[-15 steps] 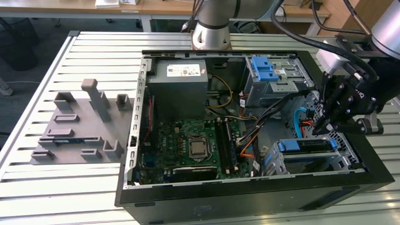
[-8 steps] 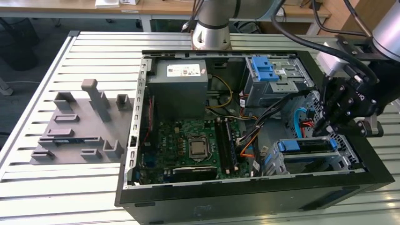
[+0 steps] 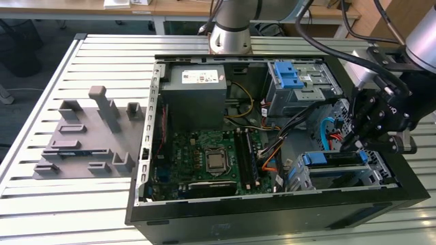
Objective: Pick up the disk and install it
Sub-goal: 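Insert the first disk wire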
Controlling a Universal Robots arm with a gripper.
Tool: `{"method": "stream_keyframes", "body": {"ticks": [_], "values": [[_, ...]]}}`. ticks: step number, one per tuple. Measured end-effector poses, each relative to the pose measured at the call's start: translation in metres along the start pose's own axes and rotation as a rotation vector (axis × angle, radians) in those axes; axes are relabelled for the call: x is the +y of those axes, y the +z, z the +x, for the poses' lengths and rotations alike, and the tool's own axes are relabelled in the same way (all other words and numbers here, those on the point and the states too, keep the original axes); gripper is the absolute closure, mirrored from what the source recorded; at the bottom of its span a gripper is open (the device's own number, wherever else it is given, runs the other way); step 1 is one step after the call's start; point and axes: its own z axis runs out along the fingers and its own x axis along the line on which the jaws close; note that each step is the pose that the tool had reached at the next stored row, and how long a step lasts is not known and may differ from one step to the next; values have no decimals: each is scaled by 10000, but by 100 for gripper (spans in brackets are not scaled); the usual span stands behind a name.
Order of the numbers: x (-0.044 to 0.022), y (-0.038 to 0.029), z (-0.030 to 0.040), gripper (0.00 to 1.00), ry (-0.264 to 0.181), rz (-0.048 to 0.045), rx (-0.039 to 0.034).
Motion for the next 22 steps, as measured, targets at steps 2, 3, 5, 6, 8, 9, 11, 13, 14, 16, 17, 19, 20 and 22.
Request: {"method": "stream_keyframes", "body": {"ticks": [2, 3, 5, 6, 8, 9, 11, 13, 14, 16, 17, 19, 20, 22], "values": [[-1, 6, 7, 84, 85, -6, -2], [-3, 9, 12, 84, 118, -10, -4], [-7, 16, 21, 84, 144, -20, -5], [-8, 19, 22, 84, 145, -21, -6], [-11, 21, 22, 84, 145, -22, -4], [-13, 22, 23, 84, 146, -22, -5], [-15, 25, 23, 84, 146, -23, -3], [-16, 30, 25, 84, 146, -23, -4], [-17, 38, 29, 84, 146, -23, -5], [-18, 46, 33, 84, 146, -23, -5], [-19, 49, 34, 84, 146, -23, -5], [-20, 54, 34, 84, 146, -23, -3], [-21, 56, 35, 84, 145, -24, -2], [-24, 60, 35, 84, 145, -26, -3]]}}
